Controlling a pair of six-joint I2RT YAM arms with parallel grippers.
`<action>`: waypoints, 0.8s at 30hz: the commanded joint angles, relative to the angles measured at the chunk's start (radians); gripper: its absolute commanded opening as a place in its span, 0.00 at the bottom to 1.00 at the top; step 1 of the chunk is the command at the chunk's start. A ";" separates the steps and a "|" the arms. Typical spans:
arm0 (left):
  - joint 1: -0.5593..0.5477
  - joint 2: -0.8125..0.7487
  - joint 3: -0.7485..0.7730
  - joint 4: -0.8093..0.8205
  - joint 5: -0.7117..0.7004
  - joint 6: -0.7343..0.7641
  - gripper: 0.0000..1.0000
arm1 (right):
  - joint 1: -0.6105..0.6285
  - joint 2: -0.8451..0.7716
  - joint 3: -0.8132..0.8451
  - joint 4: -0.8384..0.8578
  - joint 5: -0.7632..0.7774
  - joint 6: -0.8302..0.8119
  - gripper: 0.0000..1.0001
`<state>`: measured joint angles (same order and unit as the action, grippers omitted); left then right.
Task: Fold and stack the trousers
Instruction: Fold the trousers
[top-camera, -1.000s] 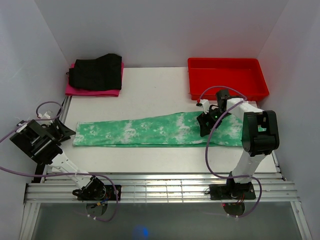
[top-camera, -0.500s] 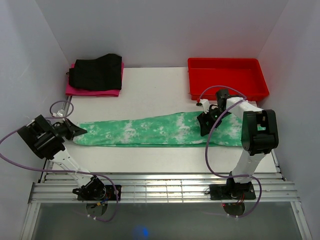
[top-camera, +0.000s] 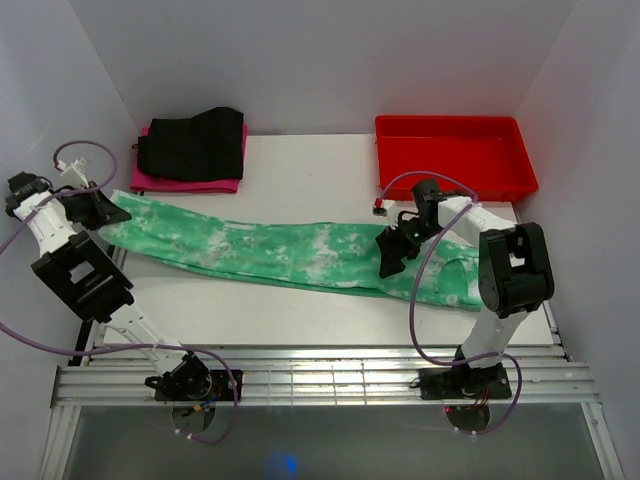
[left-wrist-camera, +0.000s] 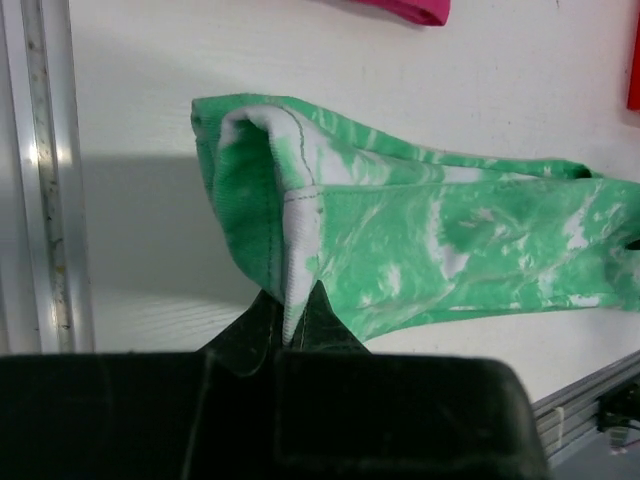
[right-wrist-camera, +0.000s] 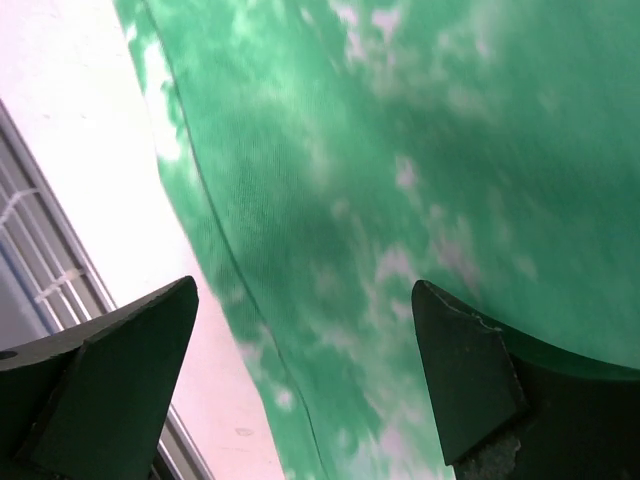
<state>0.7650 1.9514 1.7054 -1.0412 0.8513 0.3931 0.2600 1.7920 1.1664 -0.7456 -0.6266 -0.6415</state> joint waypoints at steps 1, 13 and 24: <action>-0.053 -0.089 0.125 -0.198 0.000 0.111 0.00 | -0.048 -0.097 0.067 -0.054 -0.093 0.028 0.94; -0.539 -0.272 -0.084 -0.002 0.105 -0.189 0.00 | -0.330 -0.106 0.124 -0.227 -0.065 -0.044 0.94; -0.957 -0.284 -0.320 0.493 -0.043 -0.726 0.00 | -0.407 -0.016 0.036 -0.202 0.057 -0.061 0.89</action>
<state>-0.1009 1.7153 1.4303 -0.7612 0.8688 -0.1387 -0.1497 1.7306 1.2198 -0.9428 -0.5957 -0.6991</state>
